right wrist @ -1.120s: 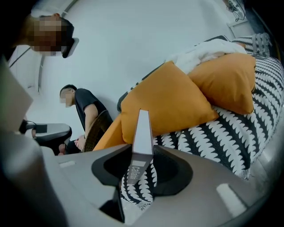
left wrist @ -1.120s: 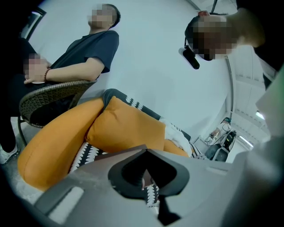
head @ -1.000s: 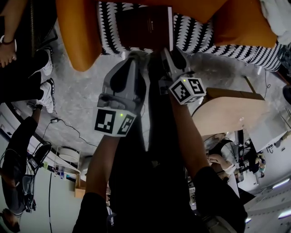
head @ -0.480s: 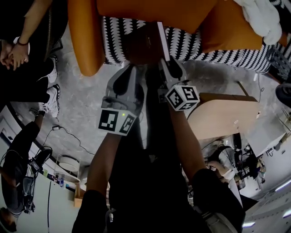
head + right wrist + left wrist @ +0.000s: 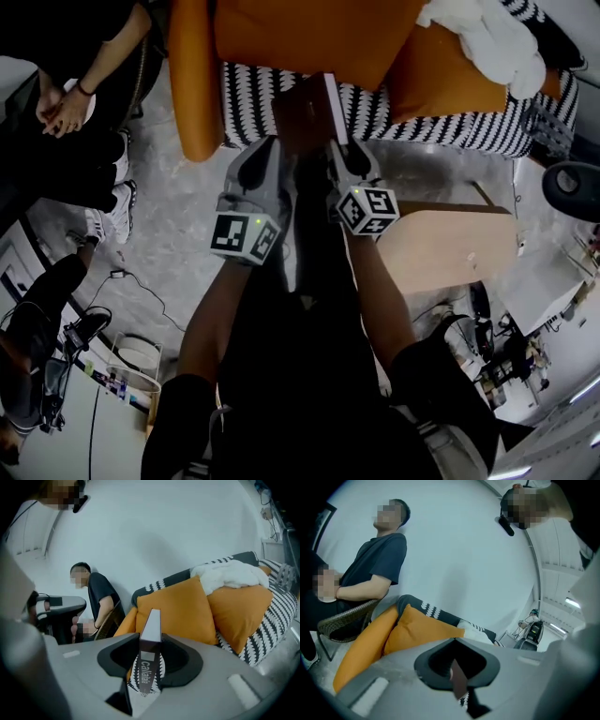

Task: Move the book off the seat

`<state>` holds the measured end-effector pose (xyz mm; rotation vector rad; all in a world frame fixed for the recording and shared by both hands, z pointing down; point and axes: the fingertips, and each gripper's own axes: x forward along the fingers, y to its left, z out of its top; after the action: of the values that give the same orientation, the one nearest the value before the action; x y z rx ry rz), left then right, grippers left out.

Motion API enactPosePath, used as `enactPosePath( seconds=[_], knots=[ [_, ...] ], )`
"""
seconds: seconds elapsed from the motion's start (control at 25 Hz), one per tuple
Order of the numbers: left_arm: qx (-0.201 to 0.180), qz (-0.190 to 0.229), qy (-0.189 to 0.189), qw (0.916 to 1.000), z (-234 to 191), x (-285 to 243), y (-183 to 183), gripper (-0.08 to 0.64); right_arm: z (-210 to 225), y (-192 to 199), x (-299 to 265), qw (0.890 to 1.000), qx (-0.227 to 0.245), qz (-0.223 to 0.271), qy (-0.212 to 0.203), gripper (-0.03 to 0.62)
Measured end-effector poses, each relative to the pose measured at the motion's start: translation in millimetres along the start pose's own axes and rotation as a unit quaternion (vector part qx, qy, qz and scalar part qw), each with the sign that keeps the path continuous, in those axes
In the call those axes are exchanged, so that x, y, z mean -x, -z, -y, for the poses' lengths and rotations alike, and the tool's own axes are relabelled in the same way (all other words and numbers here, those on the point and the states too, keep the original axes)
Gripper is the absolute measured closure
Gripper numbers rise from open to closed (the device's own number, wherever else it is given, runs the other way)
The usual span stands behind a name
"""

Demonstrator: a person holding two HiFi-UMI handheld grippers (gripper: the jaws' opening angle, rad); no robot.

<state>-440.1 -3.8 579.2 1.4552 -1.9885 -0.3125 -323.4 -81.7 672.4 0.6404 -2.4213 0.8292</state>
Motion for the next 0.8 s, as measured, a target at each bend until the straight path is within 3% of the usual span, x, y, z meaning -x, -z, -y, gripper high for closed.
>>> enactPosePath(
  seconds=[0.4,0.8],
  knots=[
    [-0.038,0.019,0.016,0.9990,50.2,6.1,-51.9,0.554,-12.2,-63.0,46.2,0.999,0.039,0.020,0.015,0.437],
    [-0.066,0.034,0.058,0.9956,115.1,28.6,-78.2,0.554,-27.3,-112.1,111.2,0.996,0.069,0.049,0.030,0.437]
  ],
)
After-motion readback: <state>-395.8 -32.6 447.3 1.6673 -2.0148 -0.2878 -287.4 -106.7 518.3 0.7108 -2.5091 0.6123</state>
